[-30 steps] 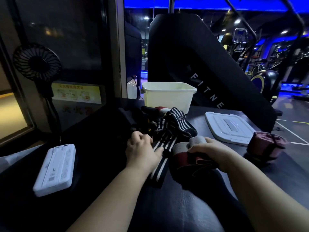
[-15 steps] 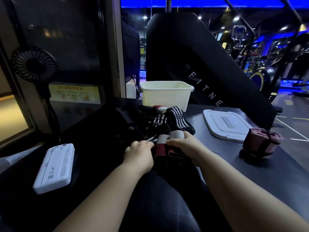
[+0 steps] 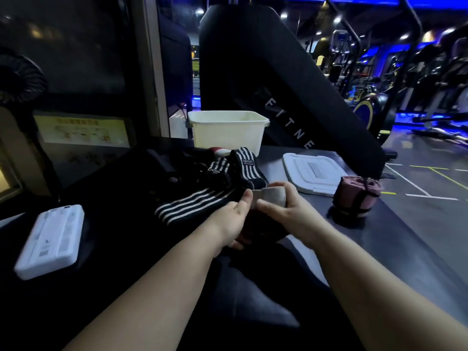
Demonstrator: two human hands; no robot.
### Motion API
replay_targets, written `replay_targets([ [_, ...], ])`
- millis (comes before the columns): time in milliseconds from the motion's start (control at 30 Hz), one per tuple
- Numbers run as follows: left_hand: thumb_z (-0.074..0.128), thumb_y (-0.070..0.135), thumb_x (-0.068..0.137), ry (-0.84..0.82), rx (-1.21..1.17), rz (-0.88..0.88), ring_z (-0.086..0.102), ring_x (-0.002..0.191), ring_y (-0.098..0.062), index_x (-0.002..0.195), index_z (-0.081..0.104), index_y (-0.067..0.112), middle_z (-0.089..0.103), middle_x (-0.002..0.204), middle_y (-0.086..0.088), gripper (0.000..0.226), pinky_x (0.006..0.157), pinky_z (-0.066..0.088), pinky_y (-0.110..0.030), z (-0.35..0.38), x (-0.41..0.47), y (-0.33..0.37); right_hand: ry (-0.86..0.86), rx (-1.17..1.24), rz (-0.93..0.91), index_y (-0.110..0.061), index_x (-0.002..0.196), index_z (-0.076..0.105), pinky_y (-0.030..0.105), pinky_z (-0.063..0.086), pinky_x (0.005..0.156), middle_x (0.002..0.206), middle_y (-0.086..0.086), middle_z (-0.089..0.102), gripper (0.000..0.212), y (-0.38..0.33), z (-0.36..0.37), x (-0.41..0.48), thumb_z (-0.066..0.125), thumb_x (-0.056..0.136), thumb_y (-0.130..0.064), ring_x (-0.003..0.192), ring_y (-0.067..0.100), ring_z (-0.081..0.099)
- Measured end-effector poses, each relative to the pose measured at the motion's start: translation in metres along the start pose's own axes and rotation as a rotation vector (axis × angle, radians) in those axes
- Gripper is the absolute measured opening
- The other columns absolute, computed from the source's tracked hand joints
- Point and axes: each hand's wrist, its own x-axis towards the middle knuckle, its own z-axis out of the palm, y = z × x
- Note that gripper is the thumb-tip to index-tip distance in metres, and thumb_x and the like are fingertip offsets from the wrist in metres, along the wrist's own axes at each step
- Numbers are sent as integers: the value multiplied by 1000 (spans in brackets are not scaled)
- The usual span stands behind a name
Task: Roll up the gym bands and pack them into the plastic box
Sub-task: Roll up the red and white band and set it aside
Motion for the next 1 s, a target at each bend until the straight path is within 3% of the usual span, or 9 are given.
replay_targets([
  [100, 23, 70, 92, -21, -129, -22, 68, 70, -25, 99, 64, 31, 71, 85, -3, 58, 64, 57, -32, 14, 0, 2, 45, -249, -287, -43, 122, 35, 23, 51, 79, 108, -12, 60, 77, 13, -8, -10, 86, 65, -36, 94, 7, 62],
  [167, 24, 72, 91, -26, -184, -25, 69, 76, -25, 104, 65, 33, 72, 89, -2, 58, 66, 58, -33, 20, 5, -1, 35, -316, -420, -48, 125, 32, 12, 43, 88, 115, -22, 54, 86, 22, -14, -15, 81, 55, -49, 105, -1, 55],
  [400, 45, 47, 99, 38, -238, 136, 60, 112, -15, 123, 60, 25, 66, 118, -2, 36, 106, 42, -35, 36, 9, -11, -99, -443, -463, -49, 119, 40, 21, 31, 106, 128, -34, 40, 74, 36, -33, -33, 56, 58, -88, 128, -4, 30],
  [467, 50, 47, 97, 37, -265, 158, 61, 109, -16, 116, 62, 27, 67, 114, -3, 30, 105, 42, -35, 38, 5, -9, -69, -397, -447, -49, 114, 43, 16, 31, 102, 125, -40, 40, 64, 36, -34, -39, 63, 61, -81, 125, -9, 30],
  [533, 54, 64, 85, 5, -319, 184, 64, 109, -20, 113, 64, 27, 70, 111, -4, 47, 104, 44, -42, 42, 0, -6, -2, -316, -418, -46, 109, 48, 14, 34, 96, 122, -40, 44, 59, 37, -34, -43, 79, 60, -59, 120, -8, 38],
  [633, 57, 86, 61, -14, -404, 214, 61, 117, -23, 113, 64, 31, 67, 121, -4, 76, 107, 42, -49, 47, 4, -7, 144, -273, -455, -36, 112, 52, 17, 41, 93, 118, -18, 57, 65, 39, -33, -45, 88, 58, -42, 112, 5, 53],
  [767, 65, 68, 68, 50, -429, 291, 62, 105, -29, 91, 68, 34, 68, 103, -8, 42, 102, 43, -50, 46, 9, -4, 194, -332, -516, -35, 118, 48, 15, 41, 96, 119, -14, 55, 76, 35, -30, -50, 92, 57, -19, 112, 6, 53],
  [867, 61, 48, 71, 113, -361, 337, 58, 86, -26, 73, 64, 34, 62, 90, -11, 14, 85, 46, -49, 50, 5, -7, 53, -158, -452, -39, 124, 42, 17, 43, 98, 121, -14, 54, 84, 33, -35, -57, 90, 58, -21, 115, 2, 55],
  [1000, 61, 36, 69, 141, -266, 393, 62, 99, -19, 95, 57, 31, 62, 113, -9, 27, 91, 52, -40, 57, -2, -12, 32, 246, -322, -27, 132, 38, 27, 55, 80, 105, -2, 62, 74, 27, -38, -67, 81, 72, -34, 99, 6, 62],
])
